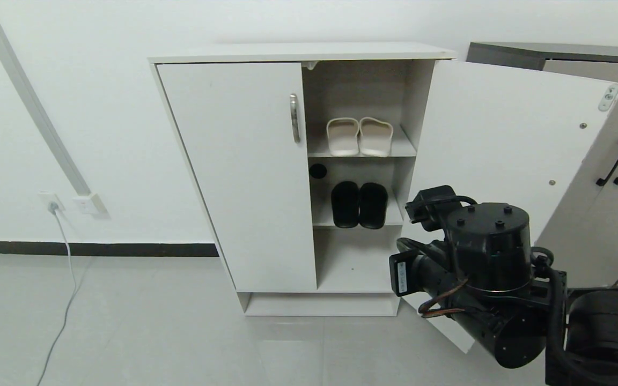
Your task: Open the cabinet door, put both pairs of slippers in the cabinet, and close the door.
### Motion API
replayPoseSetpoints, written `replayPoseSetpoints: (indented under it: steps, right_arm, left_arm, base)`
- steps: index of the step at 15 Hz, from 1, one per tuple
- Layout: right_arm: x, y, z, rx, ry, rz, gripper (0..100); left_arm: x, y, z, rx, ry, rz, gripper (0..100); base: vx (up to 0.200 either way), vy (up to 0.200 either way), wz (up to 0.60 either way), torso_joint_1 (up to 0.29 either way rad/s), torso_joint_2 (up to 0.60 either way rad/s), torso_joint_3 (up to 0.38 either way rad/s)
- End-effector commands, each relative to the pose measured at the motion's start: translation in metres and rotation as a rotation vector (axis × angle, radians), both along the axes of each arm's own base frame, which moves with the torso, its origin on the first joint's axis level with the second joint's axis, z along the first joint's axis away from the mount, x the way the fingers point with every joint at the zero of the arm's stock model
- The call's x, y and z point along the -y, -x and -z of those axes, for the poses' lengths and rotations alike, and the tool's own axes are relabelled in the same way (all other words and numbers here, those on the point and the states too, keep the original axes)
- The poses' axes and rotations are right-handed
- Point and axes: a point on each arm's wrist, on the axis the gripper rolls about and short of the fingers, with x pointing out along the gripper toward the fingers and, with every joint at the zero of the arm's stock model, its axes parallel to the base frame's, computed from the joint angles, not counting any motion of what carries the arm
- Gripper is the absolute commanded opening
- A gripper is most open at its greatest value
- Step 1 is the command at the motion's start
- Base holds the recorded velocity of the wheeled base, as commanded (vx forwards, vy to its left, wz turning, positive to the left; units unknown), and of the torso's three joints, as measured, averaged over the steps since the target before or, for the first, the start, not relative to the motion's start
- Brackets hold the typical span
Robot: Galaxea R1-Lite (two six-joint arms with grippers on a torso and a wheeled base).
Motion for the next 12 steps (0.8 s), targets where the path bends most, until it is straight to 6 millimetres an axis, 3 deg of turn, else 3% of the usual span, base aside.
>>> replayPoseSetpoints:
  steps: [1, 5, 12]
  right_arm:
    - [-0.0014, -0.0009, 0.0017, -0.003, 0.004, -0.002, 0]
    - [-0.002, -0.0011, 0.0019, -0.006, 0.0, -0.011, 0]
    - [-0.0014, -0.0016, 0.0023, -0.01, -0.003, -0.017, 0]
  left_arm:
    - [0.0, 0.0, 0.0, 0.0, 0.002, 0.0, 0]
    - [0.0, 0.0, 0.0, 0.0, 0.0, 0.001, 0]
    - [0.0, 0.0, 0.0, 0.0, 0.0, 0.0, 0]
  base:
    - [0.0, 0.0, 0.0, 0.0, 0.0, 0.0]
    - [0.0, 0.0, 0.0, 0.002, -0.15, -0.259]
    - [0.0, 0.0, 0.0, 0.068, -0.49, -0.367]
